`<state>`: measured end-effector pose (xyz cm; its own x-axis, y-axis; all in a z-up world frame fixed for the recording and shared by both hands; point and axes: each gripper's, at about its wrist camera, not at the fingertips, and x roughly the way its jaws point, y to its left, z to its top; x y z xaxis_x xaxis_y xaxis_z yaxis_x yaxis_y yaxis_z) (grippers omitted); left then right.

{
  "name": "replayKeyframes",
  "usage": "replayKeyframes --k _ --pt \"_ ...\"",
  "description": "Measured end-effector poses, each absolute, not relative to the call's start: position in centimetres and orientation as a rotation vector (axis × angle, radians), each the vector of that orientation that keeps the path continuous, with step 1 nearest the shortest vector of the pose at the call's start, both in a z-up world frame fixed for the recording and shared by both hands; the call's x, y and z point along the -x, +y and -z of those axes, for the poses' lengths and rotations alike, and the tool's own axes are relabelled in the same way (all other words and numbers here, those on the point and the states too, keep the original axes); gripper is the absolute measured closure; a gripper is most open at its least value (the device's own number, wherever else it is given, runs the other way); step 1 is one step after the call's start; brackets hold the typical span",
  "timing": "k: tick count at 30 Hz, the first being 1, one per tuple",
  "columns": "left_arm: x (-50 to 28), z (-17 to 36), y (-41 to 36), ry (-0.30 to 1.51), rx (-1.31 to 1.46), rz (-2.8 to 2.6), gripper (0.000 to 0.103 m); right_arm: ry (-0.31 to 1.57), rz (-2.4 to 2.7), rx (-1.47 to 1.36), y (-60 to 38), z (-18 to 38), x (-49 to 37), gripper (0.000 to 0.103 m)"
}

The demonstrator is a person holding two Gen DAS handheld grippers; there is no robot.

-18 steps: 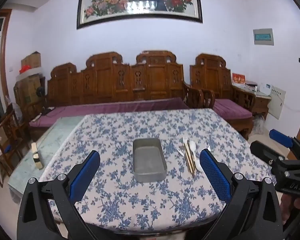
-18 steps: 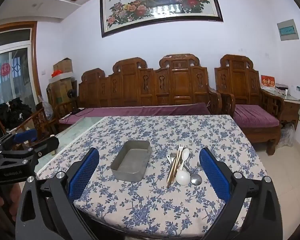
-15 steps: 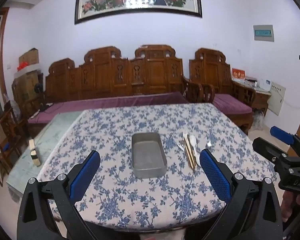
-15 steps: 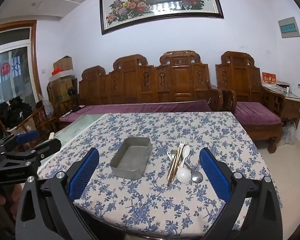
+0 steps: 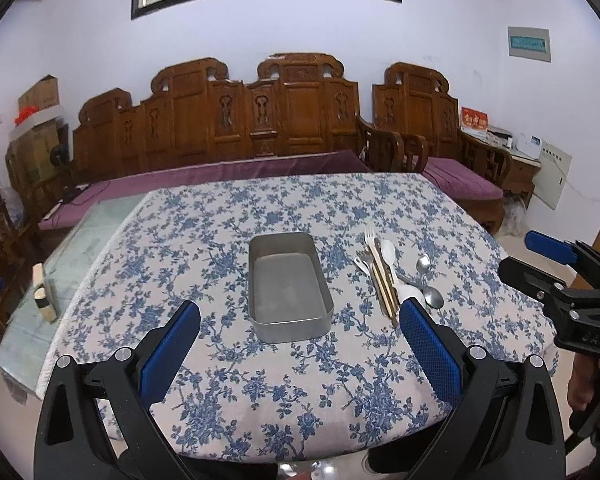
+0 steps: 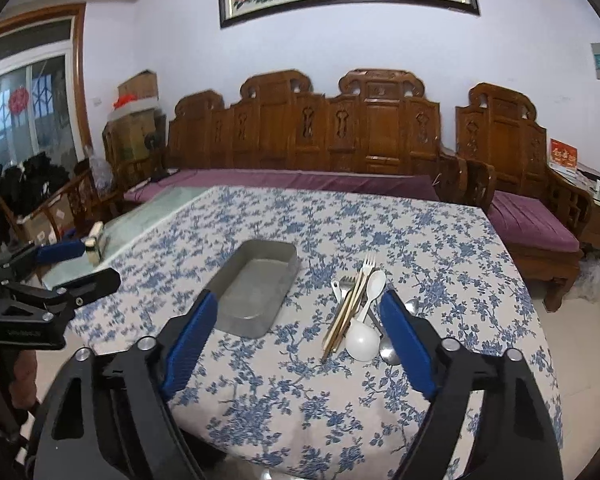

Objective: Organize utensils
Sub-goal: 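Move the right tool toward the utensil pile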

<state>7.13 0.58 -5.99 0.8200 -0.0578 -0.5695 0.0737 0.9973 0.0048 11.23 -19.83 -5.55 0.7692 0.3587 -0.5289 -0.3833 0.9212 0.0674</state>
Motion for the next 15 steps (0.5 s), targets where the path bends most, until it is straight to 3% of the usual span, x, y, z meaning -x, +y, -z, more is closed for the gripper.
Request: replayKeyframes --k 4,15 --pt "-8.5 7.0 0.5 0.619 -0.022 0.106 0.006 0.601 -0.420 0.066 -20.3 7.2 -13.7 0.036" --pt "-12.0 10.2 -0.8 0.693 -0.022 0.158 0.006 0.733 -0.387 0.093 -23.1 13.0 -21.9 0.047"
